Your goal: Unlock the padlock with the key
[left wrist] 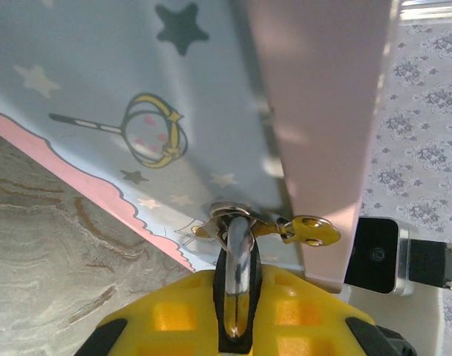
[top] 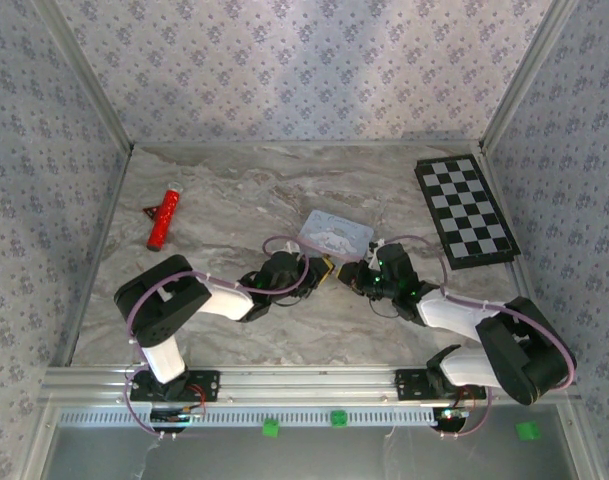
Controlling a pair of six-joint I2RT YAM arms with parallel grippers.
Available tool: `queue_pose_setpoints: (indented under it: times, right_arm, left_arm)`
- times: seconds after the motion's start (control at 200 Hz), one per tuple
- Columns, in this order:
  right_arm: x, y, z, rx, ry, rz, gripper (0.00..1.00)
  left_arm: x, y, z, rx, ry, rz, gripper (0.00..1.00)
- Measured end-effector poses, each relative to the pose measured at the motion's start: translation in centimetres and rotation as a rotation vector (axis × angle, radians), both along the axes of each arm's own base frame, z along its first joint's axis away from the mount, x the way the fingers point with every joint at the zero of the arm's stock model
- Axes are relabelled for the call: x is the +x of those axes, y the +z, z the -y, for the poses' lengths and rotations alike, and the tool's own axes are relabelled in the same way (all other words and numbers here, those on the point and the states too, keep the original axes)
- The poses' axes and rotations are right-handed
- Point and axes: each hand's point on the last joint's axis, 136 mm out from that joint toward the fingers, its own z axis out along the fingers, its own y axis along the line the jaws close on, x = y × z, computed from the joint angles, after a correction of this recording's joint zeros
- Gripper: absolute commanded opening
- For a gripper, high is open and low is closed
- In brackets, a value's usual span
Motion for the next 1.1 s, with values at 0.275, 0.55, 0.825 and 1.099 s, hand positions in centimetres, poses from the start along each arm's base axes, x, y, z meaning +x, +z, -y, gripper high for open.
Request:
queue_pose_setpoints:
  times: [0.275,0.55,0.825,1.099]
  right_arm:
    - [-0.1,0.3,0.2,-0.087,0.028,0.034,0.32]
    - [-2.2,4.3,-1.8,-0.357,0.255,0.417,0.39]
    - [-6.4,1.2,-6.7,-0.574,0.589,0.779,0.41]
    - [-6.0,-1.4,-7.9,-0.744,0.679,1.012,0.42]
  left_arm:
    - [-0.7,-0.4,0.1,0.014,-0.028,-0.023,0.0]
    - [-0.3,-1.6,-3.1,0.134,-0.011,-0.104,0.0]
    - [-0.4,-2.2,-5.6,0.211,-0.025,-0.149,0.0]
    - [-0.9,-0.5,-7.1,0.244,-0.03,-0.127,0.0]
